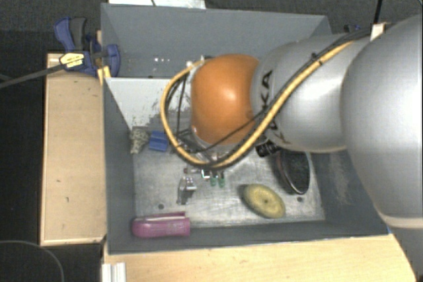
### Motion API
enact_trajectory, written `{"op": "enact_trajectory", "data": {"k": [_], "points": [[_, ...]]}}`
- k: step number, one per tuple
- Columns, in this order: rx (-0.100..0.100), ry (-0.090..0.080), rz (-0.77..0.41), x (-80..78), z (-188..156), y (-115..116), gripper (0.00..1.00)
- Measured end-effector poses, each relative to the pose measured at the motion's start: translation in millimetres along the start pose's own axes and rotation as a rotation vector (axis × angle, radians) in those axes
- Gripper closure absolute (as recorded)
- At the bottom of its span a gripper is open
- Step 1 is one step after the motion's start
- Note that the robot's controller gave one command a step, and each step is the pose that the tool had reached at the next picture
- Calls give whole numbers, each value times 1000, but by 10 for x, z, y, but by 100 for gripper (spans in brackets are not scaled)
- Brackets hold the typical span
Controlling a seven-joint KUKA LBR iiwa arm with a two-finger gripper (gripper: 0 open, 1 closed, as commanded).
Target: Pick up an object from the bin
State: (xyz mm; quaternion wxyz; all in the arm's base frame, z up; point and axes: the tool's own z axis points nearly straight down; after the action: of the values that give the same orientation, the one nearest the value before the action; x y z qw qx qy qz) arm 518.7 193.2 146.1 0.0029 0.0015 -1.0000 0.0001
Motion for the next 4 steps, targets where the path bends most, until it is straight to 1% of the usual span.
{"op": "enact_trajectory", "data": {"k": [1, 2, 3, 4], "points": [[2, -15, 70, -589, -330, -848, 0], [3, -4, -145, -690, 418, -1704, 0], [-1, -10, -144, -705, 381, -1661, 100], [1, -18, -161, -577, -863, -1733, 100]]}}
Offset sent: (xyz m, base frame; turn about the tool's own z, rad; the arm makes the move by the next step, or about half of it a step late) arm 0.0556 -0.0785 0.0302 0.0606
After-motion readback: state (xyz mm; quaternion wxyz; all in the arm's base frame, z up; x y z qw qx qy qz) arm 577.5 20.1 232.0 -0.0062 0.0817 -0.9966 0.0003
